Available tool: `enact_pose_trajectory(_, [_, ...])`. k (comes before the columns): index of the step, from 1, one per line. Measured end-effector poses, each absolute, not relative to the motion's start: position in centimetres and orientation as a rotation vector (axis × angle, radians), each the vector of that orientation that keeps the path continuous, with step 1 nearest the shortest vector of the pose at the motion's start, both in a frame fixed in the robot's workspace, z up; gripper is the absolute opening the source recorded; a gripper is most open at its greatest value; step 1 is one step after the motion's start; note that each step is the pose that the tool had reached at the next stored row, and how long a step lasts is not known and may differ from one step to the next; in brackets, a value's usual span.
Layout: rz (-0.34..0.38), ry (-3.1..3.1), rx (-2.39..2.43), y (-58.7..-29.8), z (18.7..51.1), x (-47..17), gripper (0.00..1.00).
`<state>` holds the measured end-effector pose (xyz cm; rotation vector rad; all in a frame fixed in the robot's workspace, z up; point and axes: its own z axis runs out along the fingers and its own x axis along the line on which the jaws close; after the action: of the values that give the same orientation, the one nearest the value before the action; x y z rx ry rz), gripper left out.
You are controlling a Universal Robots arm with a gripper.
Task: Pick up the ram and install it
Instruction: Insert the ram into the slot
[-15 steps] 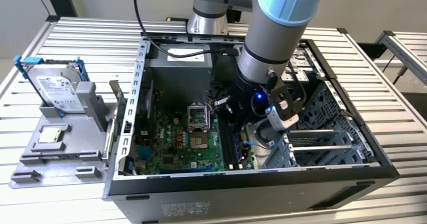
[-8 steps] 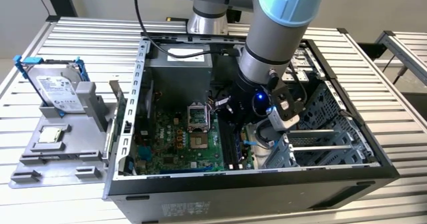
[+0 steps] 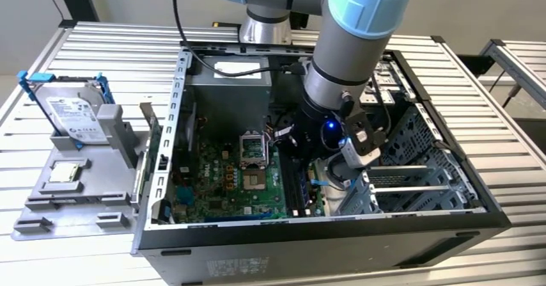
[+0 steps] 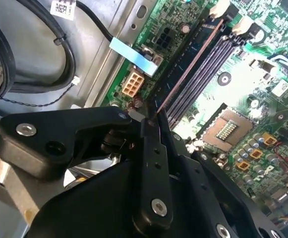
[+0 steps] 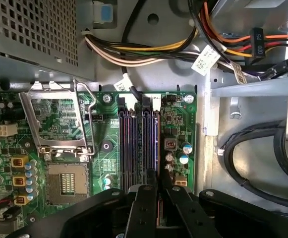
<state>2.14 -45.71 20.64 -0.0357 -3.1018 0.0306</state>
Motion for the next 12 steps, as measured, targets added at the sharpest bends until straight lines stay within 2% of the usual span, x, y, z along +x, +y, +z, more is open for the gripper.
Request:
enact_pose_trajectory(5, [0.029, -3.102, -0.036, -45.7, 20.6, 2.1, 0.0])
enact_pose_trajectory(6, [0.024, -3.103, -0.036, -45.6, 20.5, 2.2, 1.0])
enact_pose_trajectory(12, [0.029, -3.101, -0.04, -45.7, 22.2, 2.2, 1.0])
